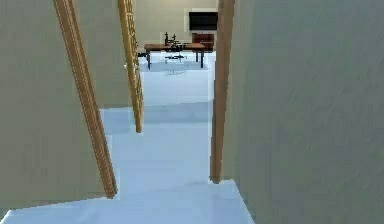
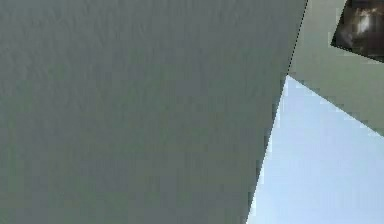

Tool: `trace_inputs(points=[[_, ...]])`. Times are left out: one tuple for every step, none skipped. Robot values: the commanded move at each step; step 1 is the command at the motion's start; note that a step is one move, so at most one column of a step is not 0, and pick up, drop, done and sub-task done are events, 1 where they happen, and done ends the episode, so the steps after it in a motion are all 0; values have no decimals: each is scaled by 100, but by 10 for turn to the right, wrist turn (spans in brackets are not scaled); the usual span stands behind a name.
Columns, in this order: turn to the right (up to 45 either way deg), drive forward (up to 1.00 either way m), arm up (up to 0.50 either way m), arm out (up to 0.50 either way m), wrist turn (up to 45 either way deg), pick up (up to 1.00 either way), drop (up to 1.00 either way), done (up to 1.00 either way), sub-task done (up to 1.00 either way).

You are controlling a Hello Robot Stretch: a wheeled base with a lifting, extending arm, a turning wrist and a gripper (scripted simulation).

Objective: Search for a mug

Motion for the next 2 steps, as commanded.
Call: trace_inputs(points=[[0,100,0,0,0,0,0,0,0],[-30,0,0,0,0,0,0,0,0]])
